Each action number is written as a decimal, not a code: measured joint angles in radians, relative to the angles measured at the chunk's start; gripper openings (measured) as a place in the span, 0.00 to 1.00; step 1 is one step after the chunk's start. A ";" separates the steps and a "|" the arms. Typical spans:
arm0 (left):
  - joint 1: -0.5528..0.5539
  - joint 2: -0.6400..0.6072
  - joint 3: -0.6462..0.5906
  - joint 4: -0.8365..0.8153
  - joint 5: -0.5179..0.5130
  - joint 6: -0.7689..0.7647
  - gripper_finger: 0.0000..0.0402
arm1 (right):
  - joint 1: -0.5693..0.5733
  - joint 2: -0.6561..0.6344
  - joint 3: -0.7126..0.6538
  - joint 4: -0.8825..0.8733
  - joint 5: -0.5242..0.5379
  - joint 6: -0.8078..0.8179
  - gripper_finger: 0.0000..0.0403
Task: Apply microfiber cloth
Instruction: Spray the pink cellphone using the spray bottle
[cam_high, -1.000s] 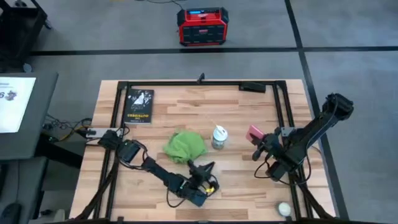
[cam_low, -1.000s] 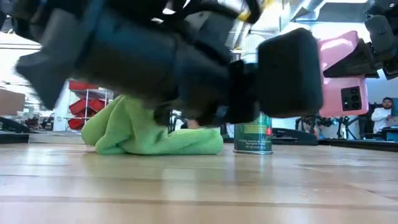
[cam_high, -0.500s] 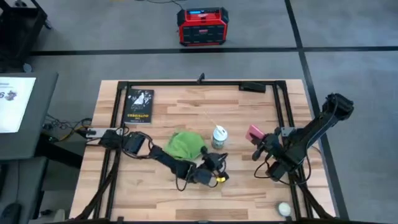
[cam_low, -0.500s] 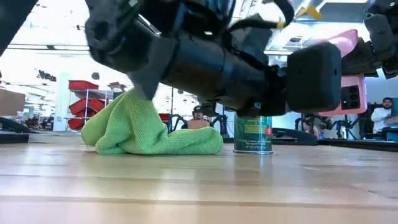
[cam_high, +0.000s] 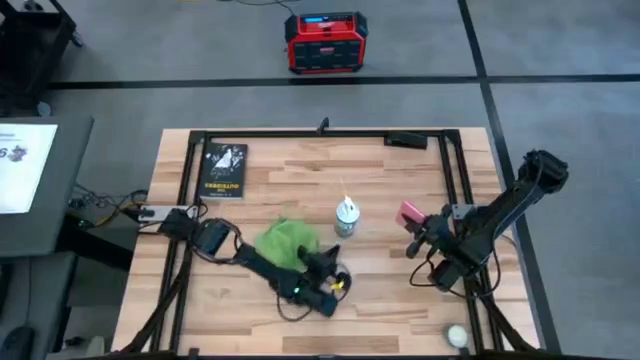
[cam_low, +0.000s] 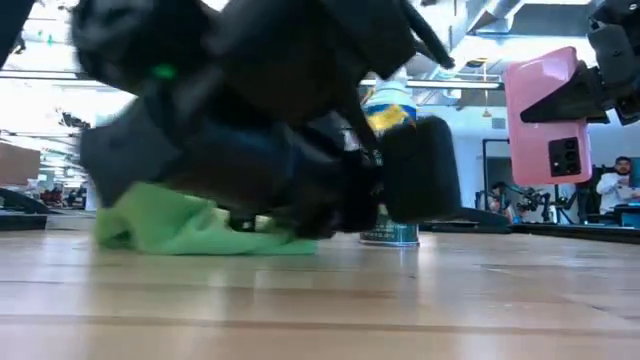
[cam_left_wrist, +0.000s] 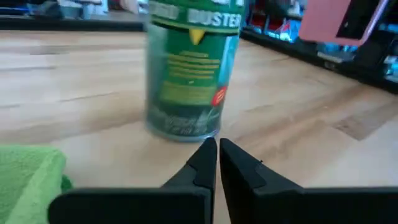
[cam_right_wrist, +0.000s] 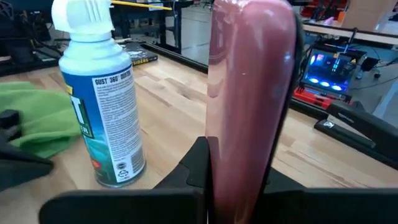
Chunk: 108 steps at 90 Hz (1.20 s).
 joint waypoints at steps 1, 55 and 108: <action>-0.003 0.000 0.000 0.005 -0.008 0.007 0.00 | 0.000 0.000 0.000 0.000 0.000 0.000 0.03; 0.125 -0.023 0.001 0.646 0.323 0.856 0.00 | -0.001 0.000 0.000 0.001 0.006 0.002 0.03; 0.011 -0.022 0.001 0.307 -0.130 0.566 0.00 | -0.001 0.000 0.000 -0.006 0.006 0.002 0.03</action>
